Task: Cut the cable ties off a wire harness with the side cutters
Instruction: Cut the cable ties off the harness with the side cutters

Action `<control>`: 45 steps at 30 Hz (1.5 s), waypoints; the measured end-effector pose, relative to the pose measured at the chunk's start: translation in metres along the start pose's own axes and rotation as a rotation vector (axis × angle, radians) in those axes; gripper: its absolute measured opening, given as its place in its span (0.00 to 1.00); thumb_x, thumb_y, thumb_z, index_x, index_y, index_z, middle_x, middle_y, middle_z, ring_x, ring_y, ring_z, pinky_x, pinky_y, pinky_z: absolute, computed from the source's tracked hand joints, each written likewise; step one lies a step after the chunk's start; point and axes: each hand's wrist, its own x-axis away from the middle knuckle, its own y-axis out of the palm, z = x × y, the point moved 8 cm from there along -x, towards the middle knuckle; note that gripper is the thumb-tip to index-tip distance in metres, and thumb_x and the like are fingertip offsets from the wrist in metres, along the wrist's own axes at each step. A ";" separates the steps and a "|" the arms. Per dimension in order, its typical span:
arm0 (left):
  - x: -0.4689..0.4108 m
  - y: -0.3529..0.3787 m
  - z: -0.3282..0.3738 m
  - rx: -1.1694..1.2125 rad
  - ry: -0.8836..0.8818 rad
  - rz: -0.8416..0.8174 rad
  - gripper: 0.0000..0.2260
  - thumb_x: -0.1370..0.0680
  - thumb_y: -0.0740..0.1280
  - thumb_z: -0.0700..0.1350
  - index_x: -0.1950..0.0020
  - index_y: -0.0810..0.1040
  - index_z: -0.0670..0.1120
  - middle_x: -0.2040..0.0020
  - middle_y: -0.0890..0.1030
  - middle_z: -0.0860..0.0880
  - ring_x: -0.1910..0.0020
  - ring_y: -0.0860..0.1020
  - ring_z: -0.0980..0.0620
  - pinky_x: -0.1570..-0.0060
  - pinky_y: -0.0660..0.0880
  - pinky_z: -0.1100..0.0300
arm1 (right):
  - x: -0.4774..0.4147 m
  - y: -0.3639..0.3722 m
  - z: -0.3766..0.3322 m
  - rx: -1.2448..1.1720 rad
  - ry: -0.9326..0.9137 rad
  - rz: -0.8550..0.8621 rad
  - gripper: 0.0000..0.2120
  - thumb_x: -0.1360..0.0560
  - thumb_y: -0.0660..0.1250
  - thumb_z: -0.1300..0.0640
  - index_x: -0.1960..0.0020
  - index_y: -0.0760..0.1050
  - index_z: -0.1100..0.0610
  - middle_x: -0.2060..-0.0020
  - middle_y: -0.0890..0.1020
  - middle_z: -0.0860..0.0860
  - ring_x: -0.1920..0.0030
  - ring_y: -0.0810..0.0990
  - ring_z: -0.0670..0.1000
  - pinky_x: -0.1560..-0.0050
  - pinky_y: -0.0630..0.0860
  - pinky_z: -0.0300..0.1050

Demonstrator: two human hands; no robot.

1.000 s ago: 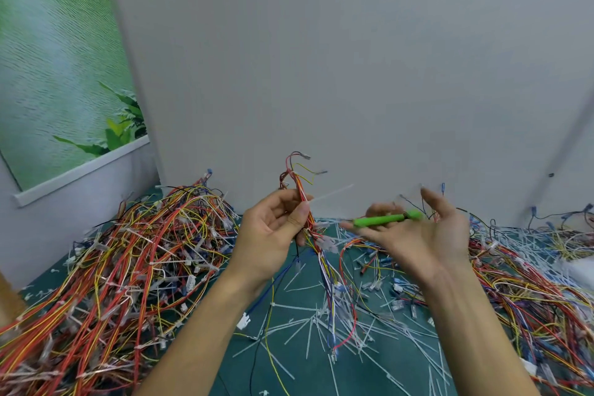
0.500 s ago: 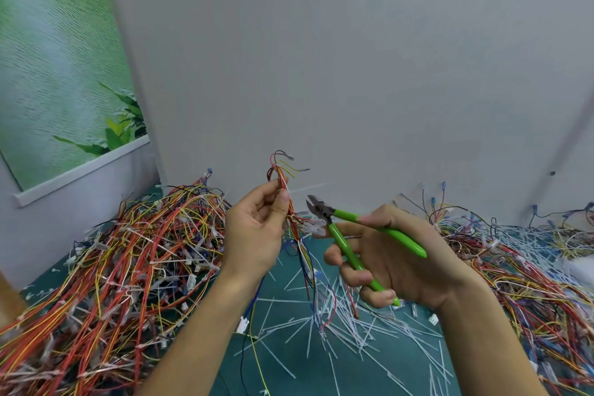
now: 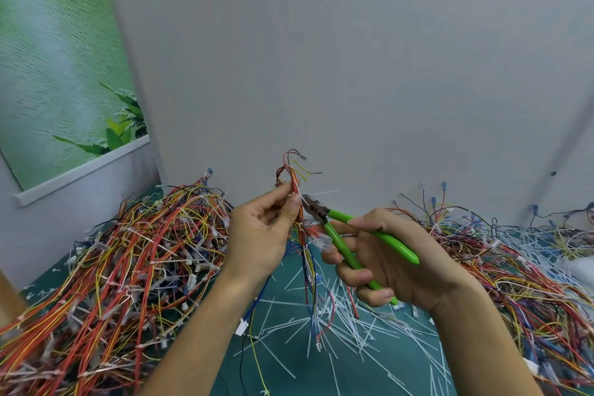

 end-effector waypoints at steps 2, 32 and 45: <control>0.000 0.001 -0.001 0.006 -0.003 -0.004 0.22 0.27 0.73 0.49 0.36 0.82 0.41 0.46 0.87 0.47 0.51 0.84 0.56 0.49 0.80 0.62 | -0.001 -0.001 0.000 0.033 -0.020 0.046 0.11 0.26 0.67 0.51 0.48 0.83 0.54 0.56 0.75 0.53 0.68 0.66 0.48 0.77 0.65 0.36; -0.002 -0.002 -0.028 0.090 -0.338 -0.065 0.04 0.22 0.71 0.40 0.50 0.83 0.40 0.59 0.84 0.42 0.58 0.75 0.44 0.60 0.72 0.58 | -0.024 -0.007 0.016 0.317 -0.047 0.407 0.09 0.14 0.55 0.60 0.40 0.70 0.63 0.57 0.81 0.58 0.65 0.75 0.54 0.68 0.74 0.47; -0.010 -0.014 -0.016 -0.203 -0.173 -0.076 0.08 0.28 0.77 0.51 0.56 0.86 0.46 0.62 0.87 0.48 0.64 0.83 0.57 0.63 0.78 0.66 | -0.025 0.000 0.016 0.608 -0.071 0.540 0.11 0.14 0.55 0.56 0.48 0.71 0.61 0.59 0.77 0.55 0.68 0.75 0.52 0.69 0.74 0.48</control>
